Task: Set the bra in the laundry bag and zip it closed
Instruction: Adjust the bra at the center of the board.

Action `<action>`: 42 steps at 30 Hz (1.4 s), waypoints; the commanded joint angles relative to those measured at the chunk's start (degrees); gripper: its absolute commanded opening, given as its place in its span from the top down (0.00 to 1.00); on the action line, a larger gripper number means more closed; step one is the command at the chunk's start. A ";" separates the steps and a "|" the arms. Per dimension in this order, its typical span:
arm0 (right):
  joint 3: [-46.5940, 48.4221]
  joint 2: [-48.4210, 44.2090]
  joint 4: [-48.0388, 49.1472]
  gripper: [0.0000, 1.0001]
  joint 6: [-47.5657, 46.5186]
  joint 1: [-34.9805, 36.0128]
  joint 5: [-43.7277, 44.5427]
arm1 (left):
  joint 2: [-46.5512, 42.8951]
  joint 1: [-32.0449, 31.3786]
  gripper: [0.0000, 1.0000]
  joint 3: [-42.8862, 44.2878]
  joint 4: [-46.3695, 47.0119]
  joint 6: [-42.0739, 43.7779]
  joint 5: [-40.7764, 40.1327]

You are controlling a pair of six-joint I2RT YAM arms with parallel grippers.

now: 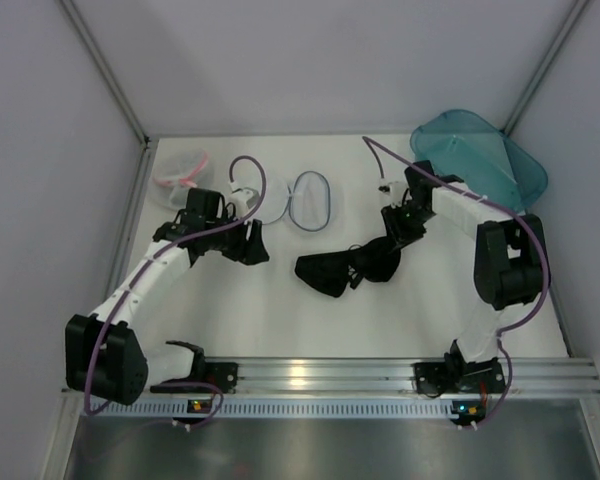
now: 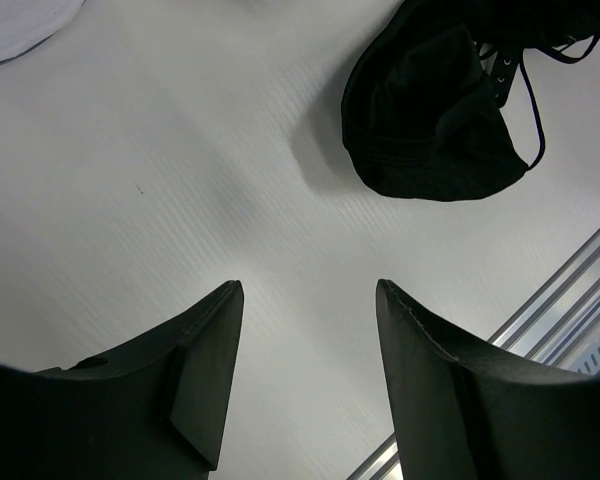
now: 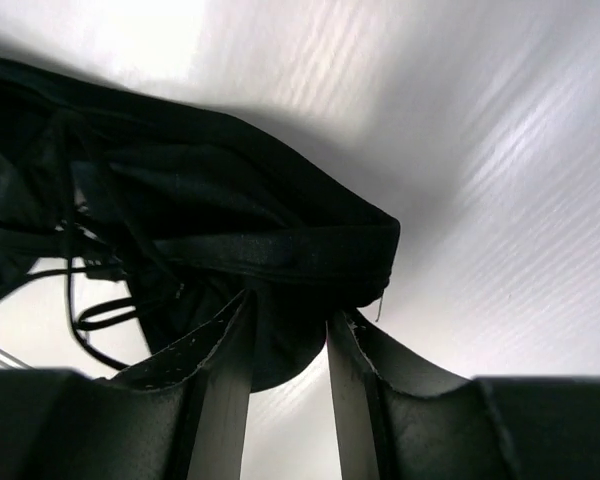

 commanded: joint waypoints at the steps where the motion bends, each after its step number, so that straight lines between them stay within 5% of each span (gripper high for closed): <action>1: 5.02 0.84 2.43 0.66 -0.92 -0.03 -4.78 | -2.07 0.37 0.39 -1.23 3.31 -0.66 1.77; 6: 8.00 1.54 2.08 0.59 -4.43 0.85 -4.97 | -2.16 0.38 0.39 -0.79 3.40 -1.18 1.95; 9: 9.86 0.67 -0.47 0.43 -6.01 1.11 -0.59 | -2.60 0.46 0.39 -0.44 3.40 -1.44 0.98; 15: 8.45 -12.85 0.76 0.33 -7.60 1.55 9.97 | -4.09 1.95 0.36 1.05 3.75 -4.50 -0.08; 20: 4.42 -19.72 3.57 0.31 -5.33 14.01 17.79 | -3.84 11.68 0.27 3.77 5.94 -11.45 5.01; 31: 4.68 -12.26 6.64 0.26 -0.48 44.32 28.60 | -6.56 24.10 0.23 6.77 5.51 -14.98 4.32; 42: 1.77 -4.26 11.56 0.16 -0.21 52.44 30.01 | -6.30 24.37 0.23 5.54 5.59 -15.51 5.20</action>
